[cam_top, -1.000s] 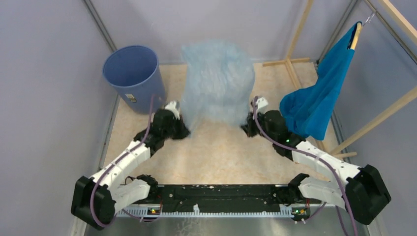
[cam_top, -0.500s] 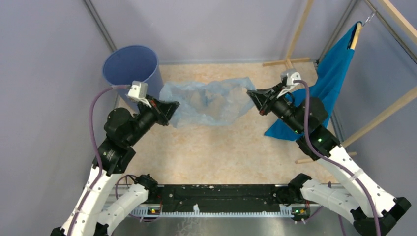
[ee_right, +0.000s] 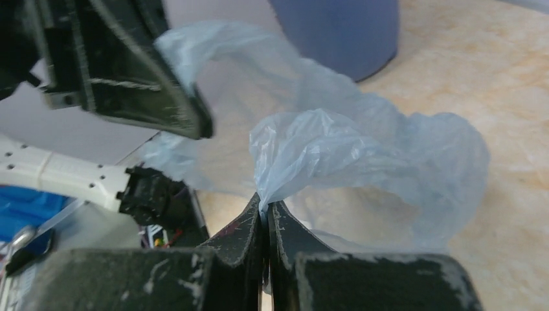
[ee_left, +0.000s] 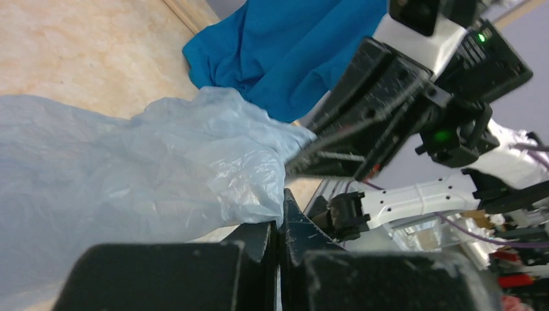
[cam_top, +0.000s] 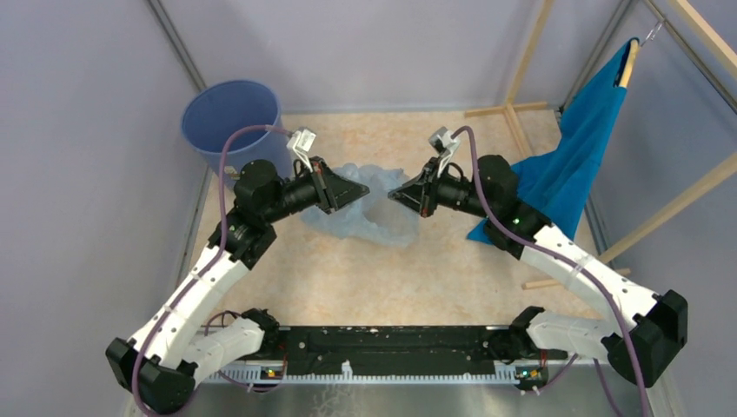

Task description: Put the trash bags into the trash bin

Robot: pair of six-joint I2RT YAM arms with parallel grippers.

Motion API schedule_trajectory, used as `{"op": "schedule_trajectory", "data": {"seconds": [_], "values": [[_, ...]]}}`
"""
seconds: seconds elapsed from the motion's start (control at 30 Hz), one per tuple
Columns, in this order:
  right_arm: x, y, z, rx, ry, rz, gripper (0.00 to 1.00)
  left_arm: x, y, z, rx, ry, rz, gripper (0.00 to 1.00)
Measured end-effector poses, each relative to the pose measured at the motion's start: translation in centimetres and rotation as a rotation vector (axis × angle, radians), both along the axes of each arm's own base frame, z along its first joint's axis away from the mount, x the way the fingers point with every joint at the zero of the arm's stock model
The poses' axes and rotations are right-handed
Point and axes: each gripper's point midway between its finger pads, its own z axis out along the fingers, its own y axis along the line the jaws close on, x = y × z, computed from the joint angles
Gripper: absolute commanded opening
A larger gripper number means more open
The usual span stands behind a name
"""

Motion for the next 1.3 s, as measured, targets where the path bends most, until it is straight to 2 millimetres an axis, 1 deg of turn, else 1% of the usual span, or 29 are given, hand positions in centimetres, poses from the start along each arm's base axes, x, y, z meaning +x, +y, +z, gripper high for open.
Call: {"op": "schedule_trajectory", "data": {"seconds": [0.07, 0.17, 0.33, 0.47, 0.5, 0.57, 0.63, 0.87, 1.0, 1.07, 1.1, 1.17, 1.2, 1.23, 1.27, 1.3], "values": [[-1.1, 1.0, 0.1, 0.017, 0.015, 0.046, 0.05, 0.7, -0.5, -0.2, -0.027, 0.043, 0.011, 0.00], [-1.9, 1.9, 1.3, 0.073, 0.013, 0.078, 0.09, 1.4, -1.2, -0.5, -0.067, 0.088, 0.011, 0.00], [-1.8, 2.6, 2.0, 0.140, 0.053, 0.077, 0.16, 2.0, -2.3, -1.0, -0.094, 0.136, 0.003, 0.00], [-1.5, 3.4, 1.5, 0.159, 0.105, 0.071, 0.28, 2.1, -2.5, -0.7, -0.115, 0.139, 0.012, 0.00], [-1.4, 3.6, 1.4, 0.162, 0.116, 0.068, 0.33, 2.1, -2.5, -0.6, -0.119, 0.137, 0.016, 0.00], [-1.4, 3.8, 1.2, 0.167, 0.138, 0.063, 0.47, 2.2, -2.4, -0.6, -0.127, 0.136, 0.026, 0.00], [-1.6, 3.9, 1.2, 0.174, 0.152, 0.060, 0.55, 2.3, -2.3, -0.6, -0.136, 0.136, 0.037, 0.00], [-2.7, 4.9, 1.3, 0.185, 0.172, 0.063, 0.69, 2.3, -2.2, -1.1, -0.151, 0.155, 0.045, 0.00], [-3.2, 5.6, 1.0, 0.170, 0.170, 0.049, 0.70, 2.3, -2.3, -0.8, -0.160, 0.151, 0.043, 0.00], [-3.3, 6.1, 0.5, 0.152, 0.170, 0.037, 0.69, 2.3, -2.3, -0.8, -0.162, 0.149, 0.043, 0.07], [-3.3, 6.3, 0.4, 0.143, 0.167, 0.028, 0.66, 2.3, -2.3, -0.7, -0.165, 0.146, 0.042, 0.09], [-3.2, 6.8, 0.0, 0.125, 0.162, 0.006, 0.59, 2.1, -2.2, -0.4, -0.171, 0.139, 0.041, 0.12], [-3.0, 6.9, -0.2, 0.122, 0.161, -0.007, 0.54, 2.0, -2.1, -0.2, -0.174, 0.135, 0.040, 0.13], [-2.8, 7.0, -0.5, 0.116, 0.163, -0.023, 0.47, 1.9, -2.1, -0.1, -0.178, 0.130, 0.038, 0.15], [-2.6, 7.0, -0.6, 0.112, 0.163, -0.035, 0.38, 1.7, -2.0, 0.1, -0.181, 0.124, 0.035, 0.19], [-2.4, 7.0, -0.7, 0.112, 0.165, -0.053, 0.31, 1.6, -1.9, 0.4, -0.185, 0.117, 0.034, 0.25]]}}
